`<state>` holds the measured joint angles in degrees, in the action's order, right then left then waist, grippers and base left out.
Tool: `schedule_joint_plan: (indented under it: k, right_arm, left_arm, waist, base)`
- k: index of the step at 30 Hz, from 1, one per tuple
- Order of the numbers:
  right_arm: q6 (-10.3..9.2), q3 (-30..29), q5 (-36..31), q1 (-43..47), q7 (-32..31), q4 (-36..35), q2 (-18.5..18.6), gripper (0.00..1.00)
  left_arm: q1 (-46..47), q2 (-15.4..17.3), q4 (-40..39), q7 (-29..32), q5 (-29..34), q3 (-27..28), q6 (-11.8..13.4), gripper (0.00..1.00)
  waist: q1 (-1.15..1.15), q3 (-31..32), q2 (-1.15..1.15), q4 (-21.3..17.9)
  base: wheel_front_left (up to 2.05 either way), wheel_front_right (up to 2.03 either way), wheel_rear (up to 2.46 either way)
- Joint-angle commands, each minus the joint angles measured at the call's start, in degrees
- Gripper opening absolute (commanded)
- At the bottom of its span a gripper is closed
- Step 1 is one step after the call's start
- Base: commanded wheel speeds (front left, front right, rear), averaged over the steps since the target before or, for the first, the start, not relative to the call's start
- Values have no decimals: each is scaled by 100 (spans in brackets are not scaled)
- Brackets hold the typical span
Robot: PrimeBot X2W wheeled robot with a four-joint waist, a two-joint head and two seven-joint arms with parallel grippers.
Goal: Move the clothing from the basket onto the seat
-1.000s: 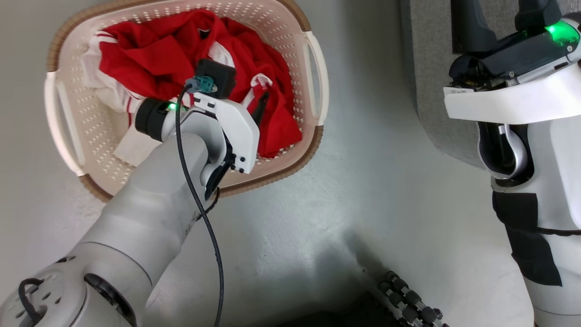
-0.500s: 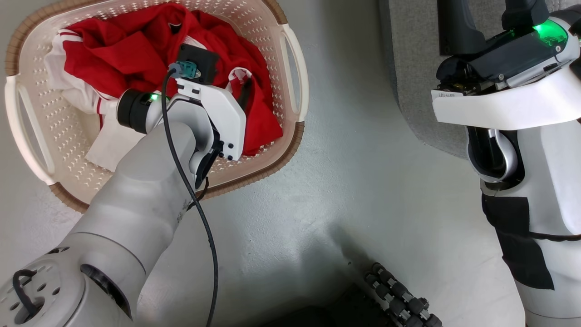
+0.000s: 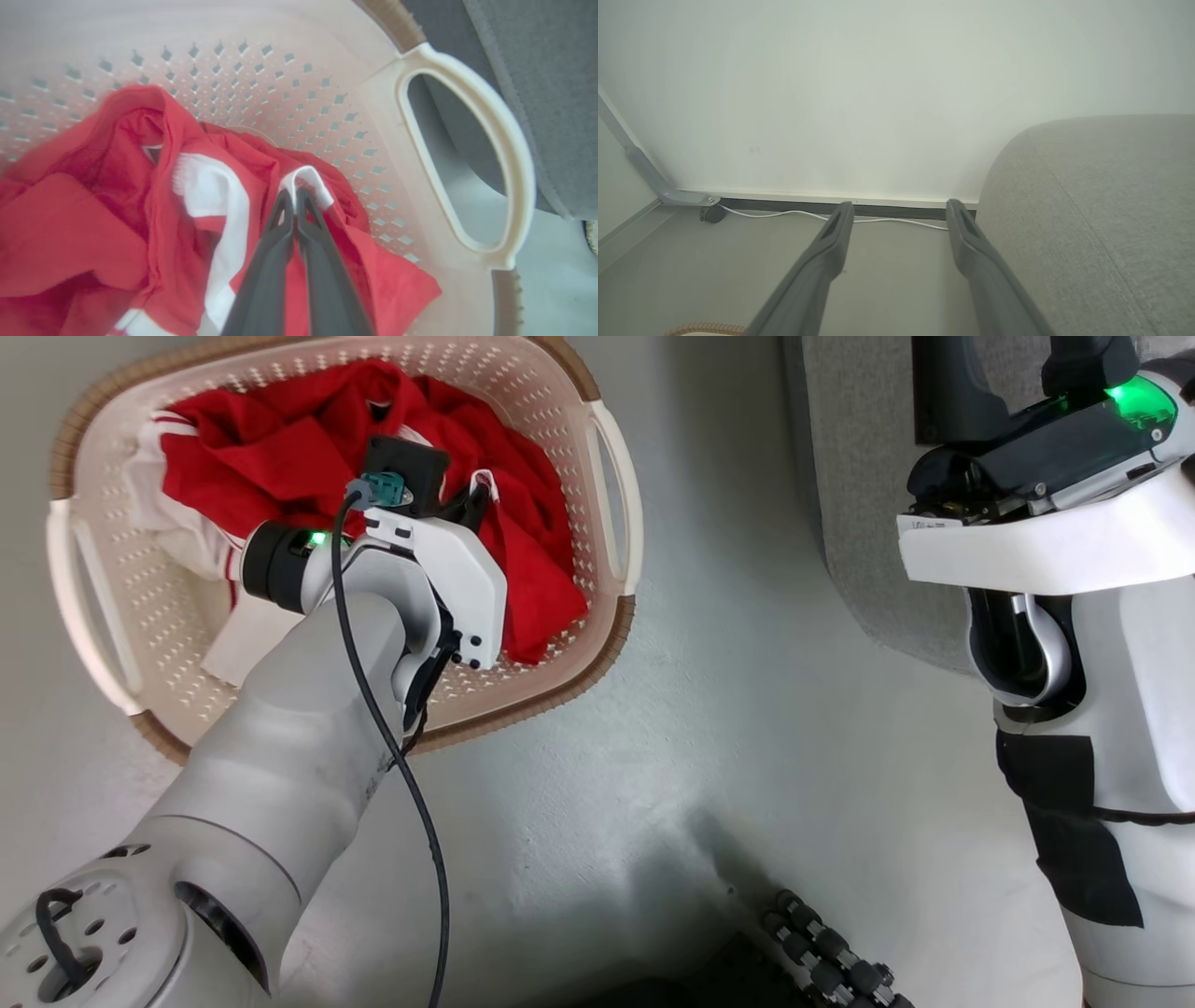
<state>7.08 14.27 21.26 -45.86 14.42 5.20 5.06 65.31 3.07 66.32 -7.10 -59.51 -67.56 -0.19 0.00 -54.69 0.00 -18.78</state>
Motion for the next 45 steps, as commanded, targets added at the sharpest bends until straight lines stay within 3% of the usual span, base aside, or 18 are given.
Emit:
schedule_joint_plan:
  k: [1, 22, 37, 45]
  right_arm:
    - [41, 5, 37, 194, 58, -79, 17, 100]
    - [41, -178, -45, 1288, 58, 648, 495, 100]
    - [41, -345, -299, 2187, 58, 1244, 563, 100]
    - [41, -589, -500, 2740, 58, 1481, 424, 100]
  left_arm:
    - [-65, -19, -100, -103, -50, 15, -31, 0]
    - [-1177, -19, -632, -786, -137, -119, -140, 0]
    - [-2175, -19, -1266, -789, 616, 754, -130, 0]
    - [-2454, -19, -1642, -789, 1367, 1356, -312, 0]
  waist:
    - [0, 127, 0, 86]
    - [0, 2299, 0, 949]
    - [0, 3697, 0, 1460]
    - [0, 4497, 0, 1785]
  base:
    - [0, 0, 0]
    - [0, 0, 0]
    - [0, 0, 0]
    - [0, 0, 0]
